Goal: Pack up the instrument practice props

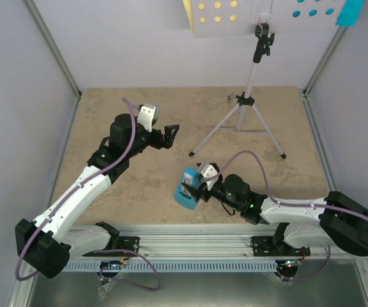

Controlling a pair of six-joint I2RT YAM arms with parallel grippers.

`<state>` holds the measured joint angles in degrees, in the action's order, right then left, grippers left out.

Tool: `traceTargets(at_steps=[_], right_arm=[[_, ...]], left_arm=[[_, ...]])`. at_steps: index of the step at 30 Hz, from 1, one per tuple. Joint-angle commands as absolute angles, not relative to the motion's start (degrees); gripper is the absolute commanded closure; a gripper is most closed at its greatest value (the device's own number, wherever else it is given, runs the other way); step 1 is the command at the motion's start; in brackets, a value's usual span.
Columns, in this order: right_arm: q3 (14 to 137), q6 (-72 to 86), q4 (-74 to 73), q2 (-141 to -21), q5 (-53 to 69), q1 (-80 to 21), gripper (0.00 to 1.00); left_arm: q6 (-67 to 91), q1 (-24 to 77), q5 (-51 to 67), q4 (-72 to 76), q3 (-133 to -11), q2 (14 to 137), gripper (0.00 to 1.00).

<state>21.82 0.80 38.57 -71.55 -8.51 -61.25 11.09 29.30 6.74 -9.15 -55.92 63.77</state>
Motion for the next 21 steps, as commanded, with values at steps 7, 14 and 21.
traceTargets(at_steps=[7,14,21], right_arm=[[21.3,-1.1,38.2,-69.2,-9.5,-61.6,0.18],[20.8,-0.8,37.7,-67.5,-8.8,-61.6,0.25],[20.0,-0.7,37.5,-65.9,-9.5,-61.6,0.27]], left_arm=[[8.3,29.2,26.7,-14.1,-58.6,68.8,0.01],[7.6,29.4,35.4,-17.9,-58.3,71.4,0.01],[5.5,29.4,36.2,-19.4,-55.6,69.2,0.01]])
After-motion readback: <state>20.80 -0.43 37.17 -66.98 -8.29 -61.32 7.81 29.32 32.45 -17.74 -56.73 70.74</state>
